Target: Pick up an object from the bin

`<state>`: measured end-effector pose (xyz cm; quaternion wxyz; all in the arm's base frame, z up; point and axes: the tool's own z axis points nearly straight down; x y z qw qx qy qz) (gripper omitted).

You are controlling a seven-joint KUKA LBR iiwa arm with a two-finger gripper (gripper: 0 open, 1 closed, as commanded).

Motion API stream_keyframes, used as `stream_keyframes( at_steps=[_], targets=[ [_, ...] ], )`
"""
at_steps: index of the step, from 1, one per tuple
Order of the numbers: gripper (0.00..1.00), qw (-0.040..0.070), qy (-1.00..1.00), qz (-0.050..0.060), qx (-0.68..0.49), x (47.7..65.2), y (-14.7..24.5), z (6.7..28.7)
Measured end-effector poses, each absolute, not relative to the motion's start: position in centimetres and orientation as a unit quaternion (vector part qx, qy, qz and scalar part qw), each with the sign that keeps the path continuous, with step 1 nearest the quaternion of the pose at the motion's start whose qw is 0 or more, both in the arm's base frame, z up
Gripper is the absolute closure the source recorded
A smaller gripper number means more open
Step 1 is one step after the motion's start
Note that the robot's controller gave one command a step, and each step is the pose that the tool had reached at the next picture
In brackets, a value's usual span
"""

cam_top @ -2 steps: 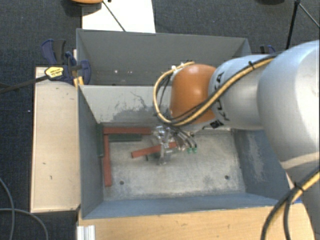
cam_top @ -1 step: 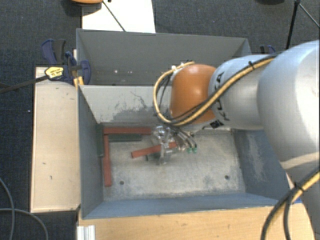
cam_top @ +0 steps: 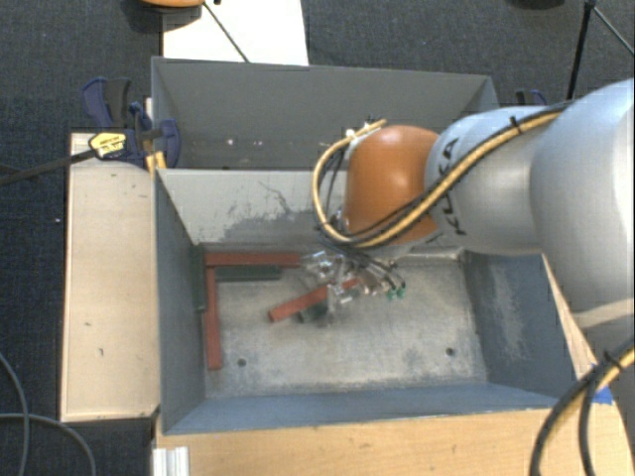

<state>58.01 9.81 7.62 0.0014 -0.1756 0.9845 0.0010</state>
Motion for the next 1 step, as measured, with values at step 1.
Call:
stream_keyframes(
  at_steps=[1],
  targets=[
    [1.0,0.0,0.986,0.001,-0.167,56.67,10.93,29.2]
  ],
)
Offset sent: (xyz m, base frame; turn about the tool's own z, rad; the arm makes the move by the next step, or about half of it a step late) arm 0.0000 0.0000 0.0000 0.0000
